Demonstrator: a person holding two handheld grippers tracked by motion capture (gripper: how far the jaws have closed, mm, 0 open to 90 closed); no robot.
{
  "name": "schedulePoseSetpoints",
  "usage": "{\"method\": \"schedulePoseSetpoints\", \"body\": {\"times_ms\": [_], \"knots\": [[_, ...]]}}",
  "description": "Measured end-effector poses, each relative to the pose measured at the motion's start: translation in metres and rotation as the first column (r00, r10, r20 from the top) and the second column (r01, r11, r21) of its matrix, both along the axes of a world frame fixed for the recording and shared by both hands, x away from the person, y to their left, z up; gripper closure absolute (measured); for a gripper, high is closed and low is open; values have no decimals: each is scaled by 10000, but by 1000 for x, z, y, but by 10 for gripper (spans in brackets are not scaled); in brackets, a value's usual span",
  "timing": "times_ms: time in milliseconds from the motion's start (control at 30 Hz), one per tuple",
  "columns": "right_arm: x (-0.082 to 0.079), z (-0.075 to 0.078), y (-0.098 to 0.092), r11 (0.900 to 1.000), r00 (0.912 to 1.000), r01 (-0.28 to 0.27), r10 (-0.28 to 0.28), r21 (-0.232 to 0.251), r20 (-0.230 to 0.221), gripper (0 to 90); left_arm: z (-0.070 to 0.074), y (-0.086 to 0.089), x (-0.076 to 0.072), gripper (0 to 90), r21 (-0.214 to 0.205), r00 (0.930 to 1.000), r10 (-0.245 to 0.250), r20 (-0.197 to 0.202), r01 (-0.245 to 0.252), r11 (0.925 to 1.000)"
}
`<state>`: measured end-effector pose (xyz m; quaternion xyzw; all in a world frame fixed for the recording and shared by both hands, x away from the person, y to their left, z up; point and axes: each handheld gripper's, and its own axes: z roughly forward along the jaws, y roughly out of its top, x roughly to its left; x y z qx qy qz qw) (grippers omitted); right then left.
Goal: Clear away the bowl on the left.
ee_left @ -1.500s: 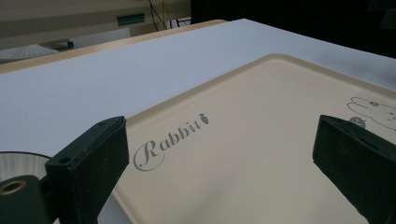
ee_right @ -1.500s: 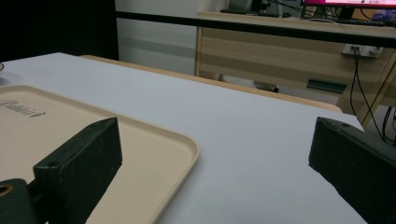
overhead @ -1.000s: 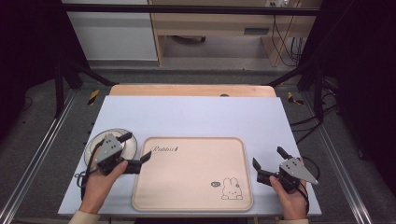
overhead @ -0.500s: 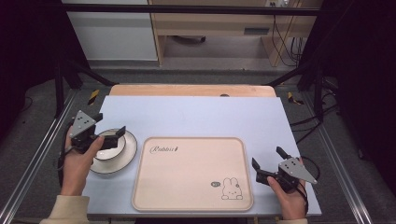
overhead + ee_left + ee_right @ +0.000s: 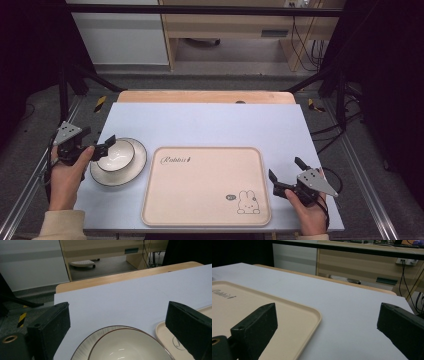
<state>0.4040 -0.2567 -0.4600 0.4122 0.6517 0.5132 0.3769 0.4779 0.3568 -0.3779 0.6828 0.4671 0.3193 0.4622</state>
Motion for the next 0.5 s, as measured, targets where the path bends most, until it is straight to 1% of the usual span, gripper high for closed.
{"method": "schedulePoseSetpoints", "body": {"times_ms": [133,267,333,433,500], "knots": [[0,0,0,10000,10000,6,-6,4,-5,31,-4,2,2,64,-43,9997,87,-235,-88,10000],[0,0,1,10000,10000,-22,22,-2,-14,32,-9,4,4,87,74,9975,132,-699,-128,9999],[1,0,1,10000,10000,-22,22,-28,-23,32,-11,5,6,101,59,9949,210,-986,-205,9998],[0,-1,1,10000,10000,-33,33,-25,-71,32,-15,7,7,121,-143,9907,287,-1328,-309,9994],[1,-1,1,10000,10000,-43,43,-13,-83,32,-17,7,8,136,-98,9881,330,-1502,-349,9993]]}}
